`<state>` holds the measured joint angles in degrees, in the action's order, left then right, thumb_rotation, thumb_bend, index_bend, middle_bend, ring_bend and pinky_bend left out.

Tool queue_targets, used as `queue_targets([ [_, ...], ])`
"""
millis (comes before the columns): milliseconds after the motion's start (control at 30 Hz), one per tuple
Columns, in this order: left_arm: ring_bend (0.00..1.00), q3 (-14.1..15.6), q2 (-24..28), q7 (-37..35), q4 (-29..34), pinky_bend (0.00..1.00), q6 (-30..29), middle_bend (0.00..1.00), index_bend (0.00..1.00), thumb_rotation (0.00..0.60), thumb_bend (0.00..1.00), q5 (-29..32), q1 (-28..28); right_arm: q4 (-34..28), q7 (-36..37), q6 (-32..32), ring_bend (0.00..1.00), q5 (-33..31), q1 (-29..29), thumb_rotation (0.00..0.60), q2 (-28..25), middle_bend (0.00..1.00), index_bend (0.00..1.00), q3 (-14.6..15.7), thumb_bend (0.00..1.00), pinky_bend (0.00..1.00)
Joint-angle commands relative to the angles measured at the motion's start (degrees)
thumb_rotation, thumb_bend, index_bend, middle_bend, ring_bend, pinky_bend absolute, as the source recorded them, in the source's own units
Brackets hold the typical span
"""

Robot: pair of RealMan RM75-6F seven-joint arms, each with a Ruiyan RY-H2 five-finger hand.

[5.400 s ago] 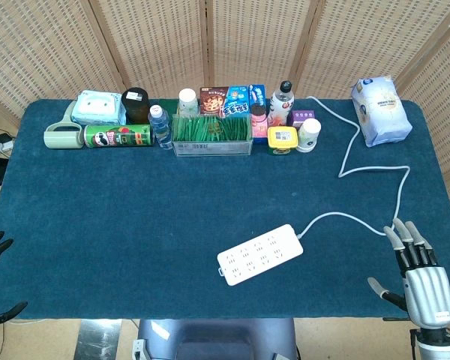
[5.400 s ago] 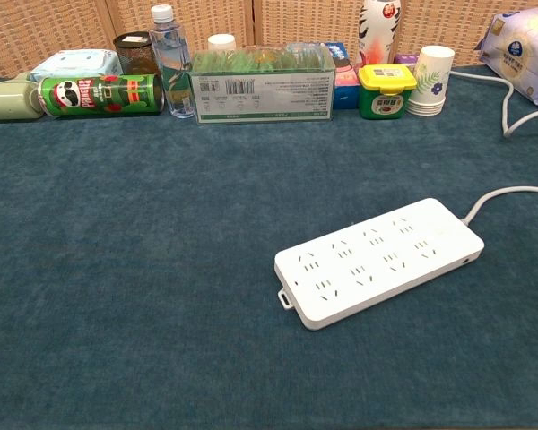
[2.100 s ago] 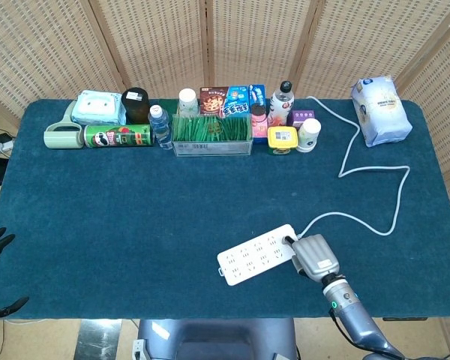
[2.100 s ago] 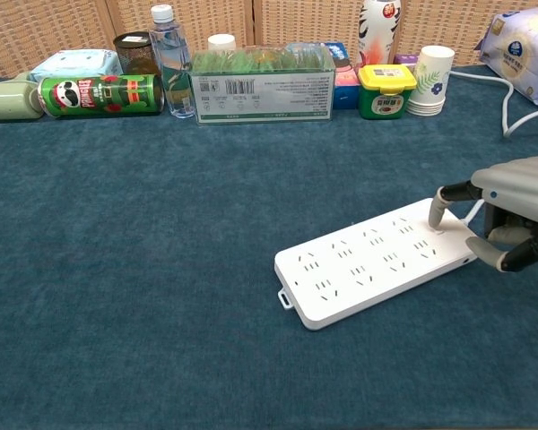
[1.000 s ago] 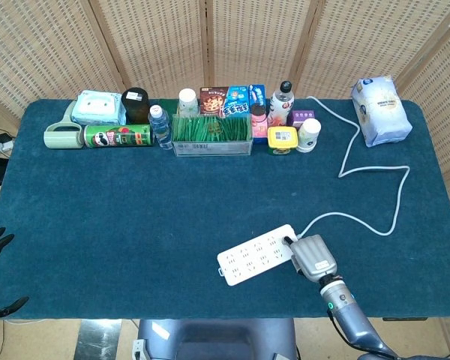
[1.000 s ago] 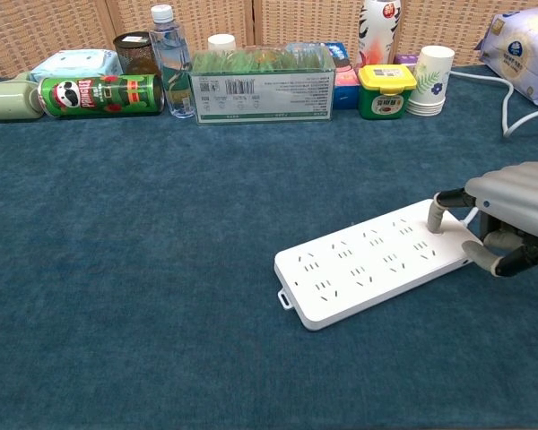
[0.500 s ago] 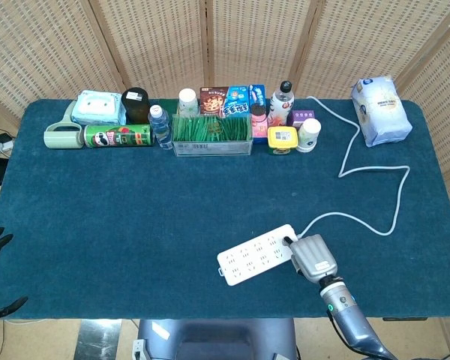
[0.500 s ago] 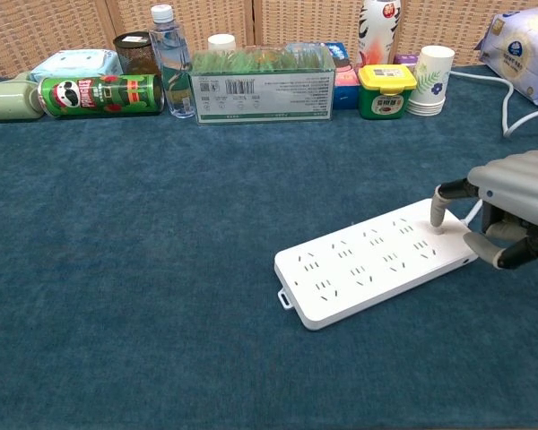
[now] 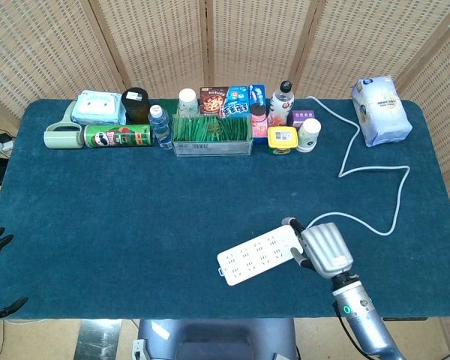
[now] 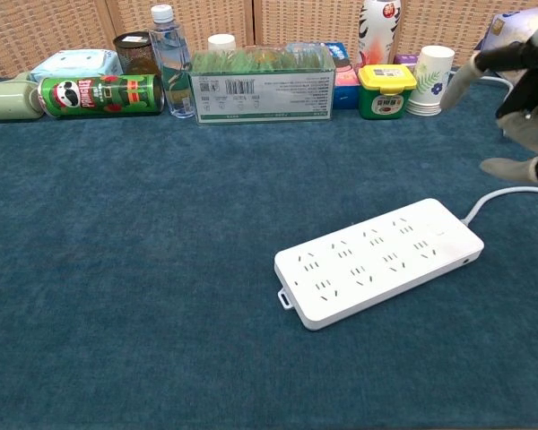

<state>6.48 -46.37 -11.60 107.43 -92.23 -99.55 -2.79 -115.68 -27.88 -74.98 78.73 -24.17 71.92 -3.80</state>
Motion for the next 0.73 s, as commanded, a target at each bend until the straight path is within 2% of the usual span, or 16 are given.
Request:
queue_targets([
  [33, 0.00, 0.0, 0.0, -0.2, 0.0, 0.02, -0.1, 0.00, 0.00, 0.600, 0.11, -0.1, -0.1, 1.8, 8.3, -6.2, 0.51, 8.2, 4.5, 0.600, -3.3, 0.45, 0.22, 2.2, 0.02, 0.67],
  [133, 0.00, 0.1, 0.0, -0.2, -0.1, 0.02, -0.5, 0.00, 0.00, 0.600, 0.11, -0.2, -0.2, 5.3, 13.3, -10.5, 0.35, 12.9, 7.4, 0.600, -4.4, 0.31, 0.22, 4.2, 0.00, 0.50],
  [233, 0.00, 0.1, 0.0, -0.1, 0.0, 0.02, -0.6, 0.00, 0.00, 0.600, 0.11, -0.2, -0.3, 9.1, 18.2, -14.8, 0.25, 16.3, 10.3, 0.600, -5.1, 0.24, 0.21, 5.8, 0.00, 0.38],
  [333, 0.00, 0.2, -0.1, 0.4, 0.2, 0.02, -0.5, 0.00, 0.00, 0.600, 0.11, -0.2, -0.4, 13.3, 22.4, -19.3, 0.20, 18.0, 13.3, 0.600, -5.2, 0.20, 0.21, 6.6, 0.00, 0.30],
  [500, 0.00, 0.2, -0.4, 1.3, 0.4, 0.02, -0.3, 0.00, 0.00, 0.600, 0.11, -0.4, -0.5, 18.3, 28.0, -24.1, 0.17, 19.2, 16.9, 0.600, -4.4, 0.18, 0.21, 7.6, 0.00, 0.27],
  [733, 0.00, 0.2, -0.5, 1.9, 0.7, 0.02, -0.1, 0.00, 0.00, 0.600, 0.11, 0.0, -0.4, 22.2, 30.1, -27.9, 0.16, 19.5, 20.2, 0.600, -3.1, 0.16, 0.19, 7.2, 0.00, 0.25],
])
